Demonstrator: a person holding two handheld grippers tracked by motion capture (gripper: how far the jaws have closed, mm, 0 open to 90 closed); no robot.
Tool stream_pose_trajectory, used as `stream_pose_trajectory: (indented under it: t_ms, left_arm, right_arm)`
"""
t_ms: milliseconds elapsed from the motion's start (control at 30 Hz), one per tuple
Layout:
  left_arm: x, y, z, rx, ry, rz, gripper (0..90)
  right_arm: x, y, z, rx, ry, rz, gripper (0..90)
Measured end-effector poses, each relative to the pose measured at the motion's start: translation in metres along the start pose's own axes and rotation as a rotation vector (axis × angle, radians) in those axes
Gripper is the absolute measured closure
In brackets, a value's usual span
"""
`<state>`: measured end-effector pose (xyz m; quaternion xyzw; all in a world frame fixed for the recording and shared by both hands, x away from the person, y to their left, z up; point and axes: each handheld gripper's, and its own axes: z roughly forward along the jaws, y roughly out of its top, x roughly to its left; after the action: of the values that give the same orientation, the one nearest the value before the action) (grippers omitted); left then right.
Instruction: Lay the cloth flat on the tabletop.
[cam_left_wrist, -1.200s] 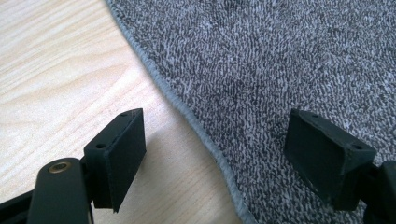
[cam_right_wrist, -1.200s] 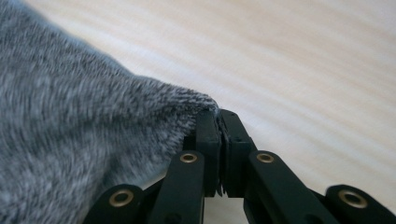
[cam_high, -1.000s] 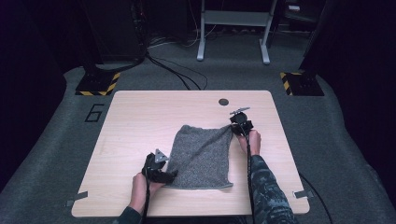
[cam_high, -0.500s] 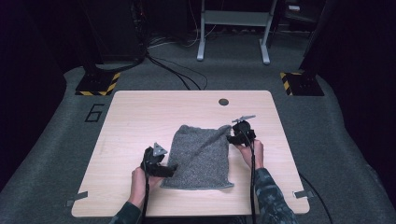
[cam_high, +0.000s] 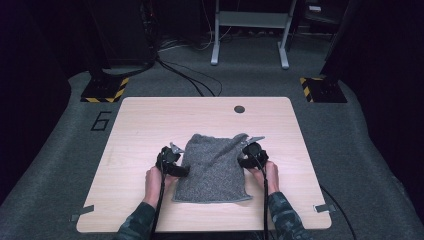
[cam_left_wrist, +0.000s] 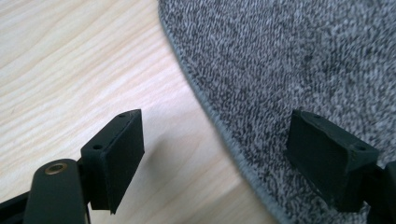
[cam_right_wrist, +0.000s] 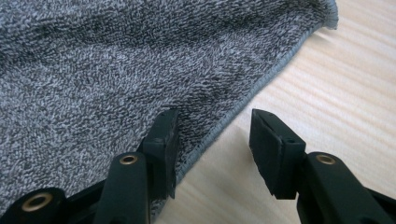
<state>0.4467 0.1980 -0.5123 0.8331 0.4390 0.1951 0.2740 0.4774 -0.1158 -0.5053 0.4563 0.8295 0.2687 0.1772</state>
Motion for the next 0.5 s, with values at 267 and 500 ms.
stream_pose_trajectory:
  t_ms: [267, 500]
  left_arm:
    - [0.002, -0.011, -0.007, -0.006, 0.020, -0.022, 18.9]
    - [0.002, -0.014, -0.009, -0.014, 0.014, -0.042, 18.9]
  right_arm:
    - [-0.010, -0.008, -0.007, 0.014, -0.046, 0.001, 49.7]
    - [-0.016, -0.016, -0.012, 0.012, -0.030, 0.023, 48.3]
